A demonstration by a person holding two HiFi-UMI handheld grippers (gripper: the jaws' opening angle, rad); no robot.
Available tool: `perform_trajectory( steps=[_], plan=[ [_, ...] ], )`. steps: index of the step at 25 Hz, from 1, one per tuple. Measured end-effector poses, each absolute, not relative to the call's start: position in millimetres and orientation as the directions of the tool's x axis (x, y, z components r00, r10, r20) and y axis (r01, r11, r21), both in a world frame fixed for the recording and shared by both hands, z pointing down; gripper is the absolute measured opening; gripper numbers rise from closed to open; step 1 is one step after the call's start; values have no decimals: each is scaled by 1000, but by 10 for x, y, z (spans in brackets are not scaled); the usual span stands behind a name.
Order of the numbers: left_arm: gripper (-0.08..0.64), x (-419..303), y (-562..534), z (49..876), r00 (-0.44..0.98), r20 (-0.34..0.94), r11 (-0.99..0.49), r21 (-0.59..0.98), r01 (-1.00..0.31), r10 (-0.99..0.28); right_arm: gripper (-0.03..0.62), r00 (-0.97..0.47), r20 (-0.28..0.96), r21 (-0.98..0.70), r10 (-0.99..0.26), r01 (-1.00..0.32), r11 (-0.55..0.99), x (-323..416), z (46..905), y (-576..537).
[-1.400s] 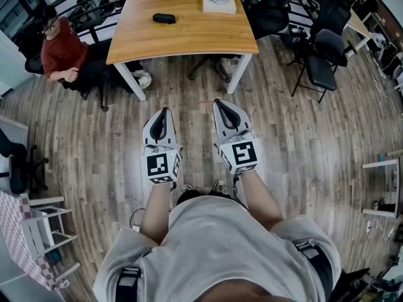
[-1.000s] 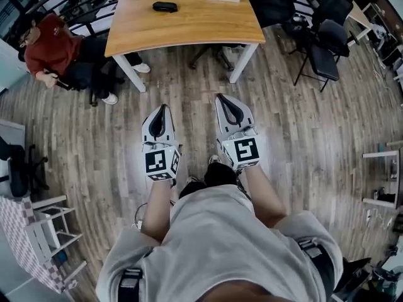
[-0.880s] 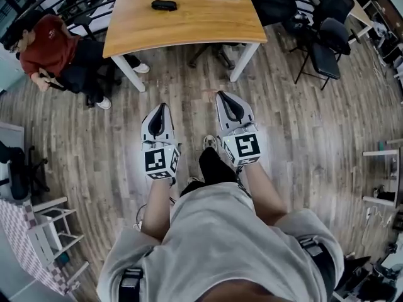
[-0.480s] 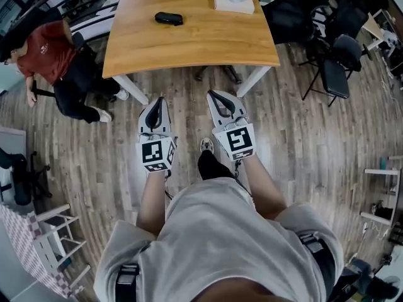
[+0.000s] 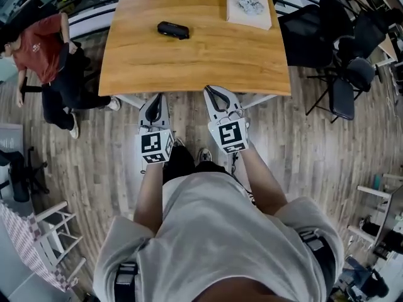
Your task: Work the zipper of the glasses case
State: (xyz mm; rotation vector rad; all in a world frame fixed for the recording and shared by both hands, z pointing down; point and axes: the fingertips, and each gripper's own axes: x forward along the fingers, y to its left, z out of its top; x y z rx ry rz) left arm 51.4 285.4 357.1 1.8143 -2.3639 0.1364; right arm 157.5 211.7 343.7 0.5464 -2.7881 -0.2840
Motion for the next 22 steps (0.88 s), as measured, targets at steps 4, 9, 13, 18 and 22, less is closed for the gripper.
perform_trajectory(
  steps=[4, 9, 13, 18, 22],
  plan=[
    [25, 10, 2358, 3846, -236, 219, 250, 35, -968, -947, 28, -873, 295, 284, -387, -307, 908, 1053, 3735, 1680],
    [25, -560, 1880, 4191, -208, 286, 228, 41, -973, -935, 28, -844, 358, 329, -399, -286, 900, 431, 4052, 1211],
    [25, -982, 1549, 4487, -180, 348, 213, 60, -975, -920, 29, -816, 426, 348, -391, -251, 903, -64, 4326, 880],
    [25, -1357, 1242, 4854, -145, 409, 185, 60, -981, -901, 180, -773, 505, 372, -385, -208, 905, -540, 4740, 553],
    [25, -1563, 1101, 5046, -120, 452, 167, 64, -984, -884, 191, -721, 544, 478, -429, -155, 865, -810, 5007, 327]
  ],
)
